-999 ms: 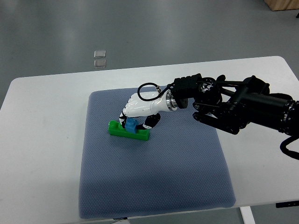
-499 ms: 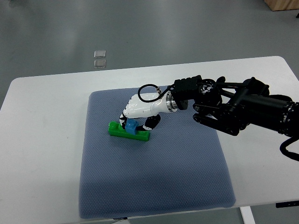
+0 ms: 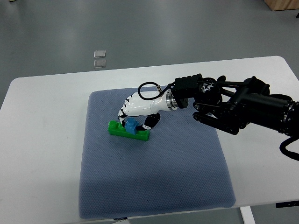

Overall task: Stack blue block on green block with right hand
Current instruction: 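Press the blue block down onto the green block's studs, then open the right hand and lift it off the blue block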

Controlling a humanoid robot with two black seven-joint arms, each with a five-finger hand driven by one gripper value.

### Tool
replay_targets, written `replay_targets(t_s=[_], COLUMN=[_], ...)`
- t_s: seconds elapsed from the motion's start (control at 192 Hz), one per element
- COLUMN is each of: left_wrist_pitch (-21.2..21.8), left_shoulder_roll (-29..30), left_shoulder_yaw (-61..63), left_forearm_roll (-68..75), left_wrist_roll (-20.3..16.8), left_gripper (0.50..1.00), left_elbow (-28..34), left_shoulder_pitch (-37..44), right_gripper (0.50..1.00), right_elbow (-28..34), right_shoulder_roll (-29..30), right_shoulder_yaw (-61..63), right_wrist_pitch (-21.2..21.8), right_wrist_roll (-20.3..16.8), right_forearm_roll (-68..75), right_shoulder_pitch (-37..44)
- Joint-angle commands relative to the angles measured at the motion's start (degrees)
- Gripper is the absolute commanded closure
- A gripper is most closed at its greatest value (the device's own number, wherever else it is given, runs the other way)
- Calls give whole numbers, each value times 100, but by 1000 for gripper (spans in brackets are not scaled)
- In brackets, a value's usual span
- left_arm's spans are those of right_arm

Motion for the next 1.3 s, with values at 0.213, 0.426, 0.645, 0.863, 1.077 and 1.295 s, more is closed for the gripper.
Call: replay_targets(t_s=[0.213,0.426,0.645,0.863,1.077,1.295], left_wrist_pitch=[0,0,0,0,0,0], left_shoulder_roll=[0,0,0,0,0,0], left_shoulder_yaw=[0,0,0,0,0,0], left_forearm_roll=[0,0,0,0,0,0], left_wrist_roll=[1,-8,-8,1,-8,1], left_gripper=[500,500,500,500,500,500], left_elbow=[0,0,0,0,0,0], left_shoulder_pitch=[0,0,0,0,0,0], right_gripper=[646,644,617,605,605,595], right_elbow=[9,18,45,62,71,62], right_shoulder_roll=[-14,-49,-102,-110,-172,-225], right_shoulder_yaw=[10,10,37,37,89,212], right_wrist_pitch=[19,28,37,28,37,46], right_wrist_roll=[9,9,9,9,9,9], right_forearm_roll=[2,11,11,28,37,46], right_shoulder_pitch=[33,77,121,192,253,288])
